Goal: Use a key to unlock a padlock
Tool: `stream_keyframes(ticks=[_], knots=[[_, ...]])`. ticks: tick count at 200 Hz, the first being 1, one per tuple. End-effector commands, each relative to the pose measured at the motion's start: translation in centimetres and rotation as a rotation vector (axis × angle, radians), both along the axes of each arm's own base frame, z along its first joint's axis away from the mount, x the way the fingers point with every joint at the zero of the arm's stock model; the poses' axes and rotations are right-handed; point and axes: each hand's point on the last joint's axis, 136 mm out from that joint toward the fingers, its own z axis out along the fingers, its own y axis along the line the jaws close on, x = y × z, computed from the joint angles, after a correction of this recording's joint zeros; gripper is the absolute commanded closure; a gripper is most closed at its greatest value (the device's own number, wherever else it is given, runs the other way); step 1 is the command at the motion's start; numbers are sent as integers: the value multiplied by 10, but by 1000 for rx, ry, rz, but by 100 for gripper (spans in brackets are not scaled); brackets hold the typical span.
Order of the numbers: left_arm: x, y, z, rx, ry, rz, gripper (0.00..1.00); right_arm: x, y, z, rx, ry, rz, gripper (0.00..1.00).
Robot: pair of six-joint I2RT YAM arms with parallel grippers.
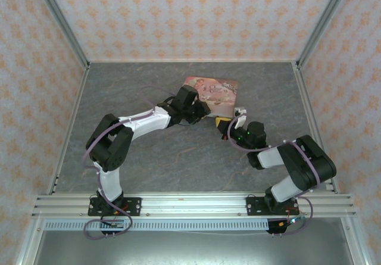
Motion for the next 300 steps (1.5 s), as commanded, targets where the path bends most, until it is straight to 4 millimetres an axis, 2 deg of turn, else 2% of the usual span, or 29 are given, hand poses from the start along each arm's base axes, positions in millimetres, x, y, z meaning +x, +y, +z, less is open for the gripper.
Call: stream_keyframes(ticks=[1, 59, 109, 193, 300], knots=[[7, -5, 33, -157, -14, 35, 84, 7, 0, 27, 44, -94, -8, 100], [8, -5, 53, -245, -11, 38, 85, 13, 4, 26, 76, -94, 31, 100], [6, -6, 61, -294, -2, 25, 85, 15, 5, 23, 67, -112, 55, 100], [2, -4, 80, -302, 0, -38, 85, 20, 8, 24, 55, -142, 127, 100], [0, -2, 80, -307, 3, -39, 85, 27, 16, 26, 65, -146, 166, 100]])
